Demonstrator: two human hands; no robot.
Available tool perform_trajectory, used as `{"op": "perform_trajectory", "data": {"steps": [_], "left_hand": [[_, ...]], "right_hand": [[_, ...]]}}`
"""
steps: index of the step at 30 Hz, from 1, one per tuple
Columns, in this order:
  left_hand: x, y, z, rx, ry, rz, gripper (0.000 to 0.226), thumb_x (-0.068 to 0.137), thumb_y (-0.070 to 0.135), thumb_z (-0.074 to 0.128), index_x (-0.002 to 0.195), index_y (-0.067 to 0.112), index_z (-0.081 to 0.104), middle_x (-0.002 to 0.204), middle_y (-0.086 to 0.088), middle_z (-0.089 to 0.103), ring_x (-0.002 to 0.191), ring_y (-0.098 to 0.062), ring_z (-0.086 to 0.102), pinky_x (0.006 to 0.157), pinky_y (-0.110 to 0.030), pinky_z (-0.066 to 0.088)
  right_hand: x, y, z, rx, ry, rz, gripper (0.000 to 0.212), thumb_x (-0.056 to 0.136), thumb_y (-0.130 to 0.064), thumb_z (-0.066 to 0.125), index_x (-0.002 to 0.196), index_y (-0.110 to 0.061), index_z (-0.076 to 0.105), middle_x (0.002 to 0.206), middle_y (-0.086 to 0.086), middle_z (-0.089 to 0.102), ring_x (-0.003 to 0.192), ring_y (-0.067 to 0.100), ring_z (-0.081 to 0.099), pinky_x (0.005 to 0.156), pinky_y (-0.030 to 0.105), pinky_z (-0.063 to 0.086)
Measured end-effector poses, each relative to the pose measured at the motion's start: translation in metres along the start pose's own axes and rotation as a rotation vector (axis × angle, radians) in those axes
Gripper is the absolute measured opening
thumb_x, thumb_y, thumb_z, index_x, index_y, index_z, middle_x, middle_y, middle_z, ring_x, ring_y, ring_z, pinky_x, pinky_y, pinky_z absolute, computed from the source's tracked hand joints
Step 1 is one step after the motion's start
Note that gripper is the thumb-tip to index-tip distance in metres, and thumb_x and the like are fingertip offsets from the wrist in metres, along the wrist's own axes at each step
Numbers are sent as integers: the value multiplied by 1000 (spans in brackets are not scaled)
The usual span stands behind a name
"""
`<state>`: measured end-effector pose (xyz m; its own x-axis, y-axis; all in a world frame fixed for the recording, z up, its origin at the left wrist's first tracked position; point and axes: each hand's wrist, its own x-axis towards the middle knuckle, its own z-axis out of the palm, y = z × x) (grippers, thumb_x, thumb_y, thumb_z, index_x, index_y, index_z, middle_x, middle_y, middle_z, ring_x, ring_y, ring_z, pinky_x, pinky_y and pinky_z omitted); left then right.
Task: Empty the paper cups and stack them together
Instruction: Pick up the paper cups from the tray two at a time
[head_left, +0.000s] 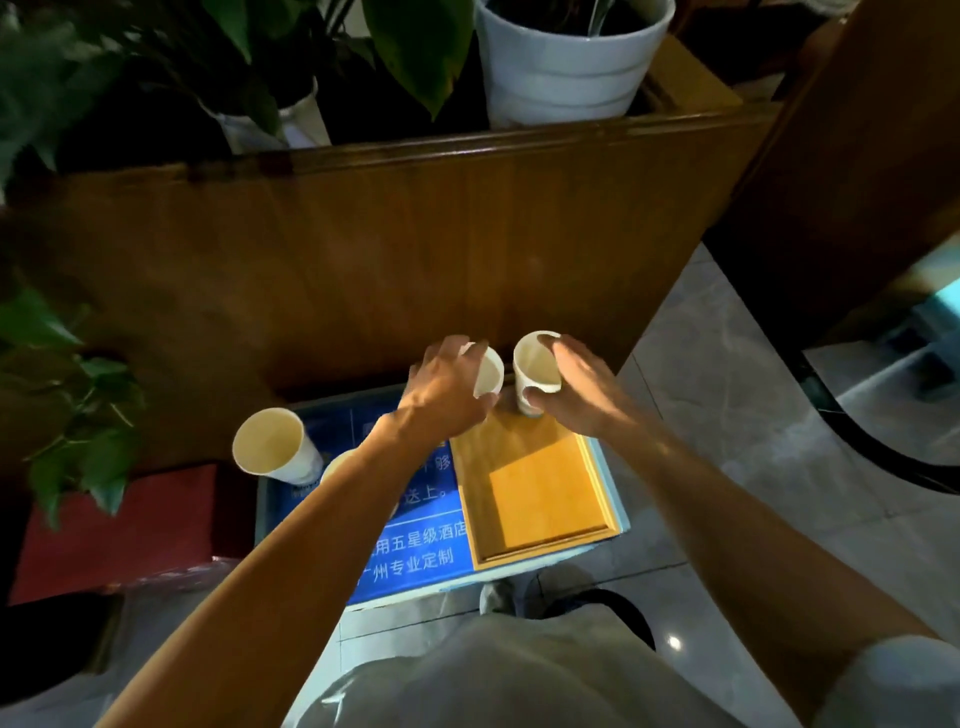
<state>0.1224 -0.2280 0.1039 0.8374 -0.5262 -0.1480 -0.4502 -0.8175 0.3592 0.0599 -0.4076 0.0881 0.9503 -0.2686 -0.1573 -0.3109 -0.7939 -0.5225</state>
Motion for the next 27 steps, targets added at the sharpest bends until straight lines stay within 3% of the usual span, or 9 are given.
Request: {"op": "perform_trajectory", "data": {"steps": [2, 4, 9, 14, 18, 27], "left_hand": [[43, 6, 5, 48, -22, -81, 79, 78, 40, 71, 144, 25, 31, 153, -8, 28, 138, -34, 29, 104, -57, 37], [45, 3, 6, 91, -40, -66, 85, 75, 42, 75, 145, 28, 28, 155, -9, 25, 139, -37, 26, 102, -59, 39], [62, 0, 19, 130, -129, -87, 96, 67, 49, 79, 144, 38, 23, 153, -7, 27, 134, -39, 32, 99, -58, 42], [73, -4, 32, 144, -253, -82, 97, 62, 49, 82, 140, 39, 26, 146, -4, 34, 132, -33, 36, 103, -54, 45], [82, -3, 40, 285, -309, -38, 89, 60, 53, 79, 134, 31, 33, 142, 0, 39, 124, -33, 39, 96, -50, 49], [82, -3, 41, 122, -247, -102, 88, 57, 33, 87, 127, 34, 35, 129, -11, 38, 117, -38, 41, 90, -48, 54]], "right_hand": [[46, 10, -8, -17, -119, -1, 86, 80, -45, 68, 149, -32, 18, 159, -2, 20, 146, 22, 16, 116, 41, 24], [46, 6, -6, -24, -150, -2, 92, 78, -44, 71, 149, -36, 12, 161, -3, 11, 148, 22, 5, 119, 44, 19], [65, 12, -1, -82, -204, -55, 97, 74, -45, 75, 148, -37, 13, 162, 1, 7, 148, 28, 5, 117, 46, 17], [85, 19, 6, -208, -270, -120, 98, 65, -43, 82, 145, -32, 26, 154, 7, 26, 140, 33, 23, 111, 48, 28], [91, 21, 9, -219, -272, -121, 96, 57, -43, 87, 135, -36, 31, 137, 8, 40, 123, 34, 39, 99, 44, 38], [92, 18, 11, -194, -273, -94, 87, 52, -42, 89, 121, -36, 36, 129, 9, 44, 119, 35, 40, 92, 45, 44]]}}
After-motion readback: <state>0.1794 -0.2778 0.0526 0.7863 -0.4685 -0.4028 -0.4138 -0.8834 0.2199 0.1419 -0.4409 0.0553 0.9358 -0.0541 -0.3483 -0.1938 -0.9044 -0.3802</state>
